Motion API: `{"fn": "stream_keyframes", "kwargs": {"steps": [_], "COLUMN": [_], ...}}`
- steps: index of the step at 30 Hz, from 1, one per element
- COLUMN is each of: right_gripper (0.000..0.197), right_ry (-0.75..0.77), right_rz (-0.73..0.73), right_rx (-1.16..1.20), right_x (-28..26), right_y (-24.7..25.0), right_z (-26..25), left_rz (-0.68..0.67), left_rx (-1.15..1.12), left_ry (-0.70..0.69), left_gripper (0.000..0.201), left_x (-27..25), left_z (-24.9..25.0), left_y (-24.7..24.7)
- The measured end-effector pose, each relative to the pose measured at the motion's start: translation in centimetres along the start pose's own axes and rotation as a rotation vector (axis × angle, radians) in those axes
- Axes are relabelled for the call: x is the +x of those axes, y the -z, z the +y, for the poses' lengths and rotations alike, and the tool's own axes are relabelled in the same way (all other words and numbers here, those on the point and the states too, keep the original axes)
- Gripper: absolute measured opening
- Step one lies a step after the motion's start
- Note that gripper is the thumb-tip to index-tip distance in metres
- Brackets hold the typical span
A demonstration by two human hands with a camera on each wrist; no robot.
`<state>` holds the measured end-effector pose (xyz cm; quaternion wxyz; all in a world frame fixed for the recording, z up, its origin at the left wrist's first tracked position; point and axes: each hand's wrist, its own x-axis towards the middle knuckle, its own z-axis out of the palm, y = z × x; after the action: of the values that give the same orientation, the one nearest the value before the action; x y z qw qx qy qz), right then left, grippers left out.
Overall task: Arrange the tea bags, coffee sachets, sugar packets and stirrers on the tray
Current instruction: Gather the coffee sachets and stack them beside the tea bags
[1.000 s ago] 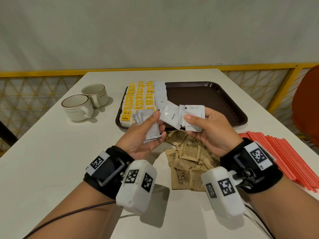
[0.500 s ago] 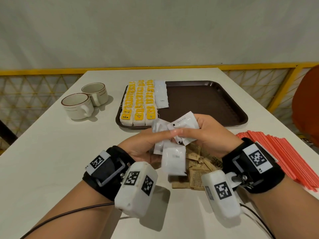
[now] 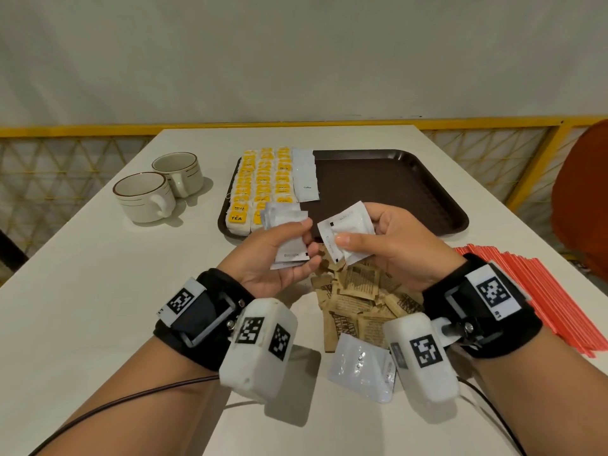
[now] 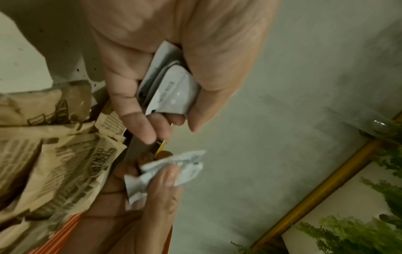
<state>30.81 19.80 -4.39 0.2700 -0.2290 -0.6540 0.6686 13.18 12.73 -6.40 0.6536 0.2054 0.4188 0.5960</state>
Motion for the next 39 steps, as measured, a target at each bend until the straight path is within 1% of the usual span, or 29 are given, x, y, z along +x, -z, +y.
{"fn": "stream_keyframes", "kwargs": {"steps": [2,3,5,6,8,11,13,16,20,22,23,24,25,26,28,29,30,32,37,39], "right_gripper": [0.032,0.03,0.03,0.033,0.044,0.061,0.066,0.064,0.053,0.044,0.04,0.036,0.033,0.03,0.029,0.03,0.03,0.031,0.03,0.029], "right_ry": [-0.014,-0.033,-0.086,-0.121,-0.188,-0.151,-0.14,-0.124,-0.071,-0.073,-0.059,-0.022,0.028,0.072,0.094,0.081,0.062,0.039,0.056,0.046], "right_rz": [-0.125,-0.199,-0.368,-0.443,-0.527,-0.58,-0.589,-0.59,-0.572,-0.551,-0.518,-0.452,-0.356,-0.246,-0.061,-0.002,0.039,0.083,0.151,0.183], "right_rx": [-0.093,-0.215,-0.569,-0.727,-0.951,-1.231,-1.305,-1.352,-1.39,-1.354,-1.314,-1.251,-1.145,-0.981,-0.588,-0.428,-0.315,-0.224,-0.21,-0.073], "right_x": [-0.8,-1.3,-2.5,-3.0,-3.9,-4.9,-5.3,-5.4,-5.0,-4.8,-4.6,-4.2,-3.7,-3.1,-1.8,-1.2,-0.6,0.3,1.3,1.3], "right_y": [0.1,0.1,-0.3,-0.5,-1.2,-1.8,-2.2,-2.8,-3.3,-3.1,-2.8,-2.4,-2.0,-1.4,-0.6,-0.5,-0.5,-0.7,-0.7,-0.5], "right_z": [-1.4,-2.1,-3.0,-3.0,-2.8,-2.3,-1.9,-1.4,-1.0,-1.4,-1.9,-2.4,-3.0,-3.4,-3.6,-3.4,-2.8,-1.6,1.2,1.8], "left_rz": [-0.022,-0.036,-0.061,-0.068,-0.067,-0.05,-0.053,-0.066,-0.064,-0.048,-0.039,-0.026,-0.025,-0.042,-0.087,-0.107,-0.116,-0.128,-0.106,-0.073], "left_rx": [-0.021,-0.027,-0.037,-0.043,-0.045,-0.038,-0.045,-0.054,-0.023,-0.019,-0.018,-0.019,-0.025,-0.031,0.026,0.079,0.123,0.15,0.198,0.162], "left_ry": [0.002,0.006,0.017,0.021,0.024,0.02,0.017,0.019,0.027,0.019,0.008,-0.003,-0.012,-0.011,0.012,0.018,0.016,0.005,-0.061,-0.076], "left_gripper": [0.024,0.021,0.013,0.01,0.005,0.004,0.004,0.008,0.01,0.011,0.01,0.01,0.014,0.024,0.058,0.067,0.069,0.062,0.028,0.023], "left_x": [0.0,0.0,-0.2,-0.2,-0.3,-0.2,-0.3,-0.4,-0.3,-0.3,-0.4,-0.3,-0.3,-0.3,-0.3,-0.4,-0.5,-0.7,-0.9,-0.7], "left_z": [0.2,0.4,0.5,0.5,0.4,0.2,0.2,0.2,0.2,0.1,0.1,0.0,-0.1,-0.1,-0.3,-0.4,-0.5,-0.6,-1.2,-1.3], "left_y": [0.2,0.2,0.2,0.1,0.1,0.1,0.0,0.0,0.0,0.0,-0.1,-0.2,-0.2,-0.2,-0.3,-0.5,-0.8,-1.1,-1.4,-1.3]}}
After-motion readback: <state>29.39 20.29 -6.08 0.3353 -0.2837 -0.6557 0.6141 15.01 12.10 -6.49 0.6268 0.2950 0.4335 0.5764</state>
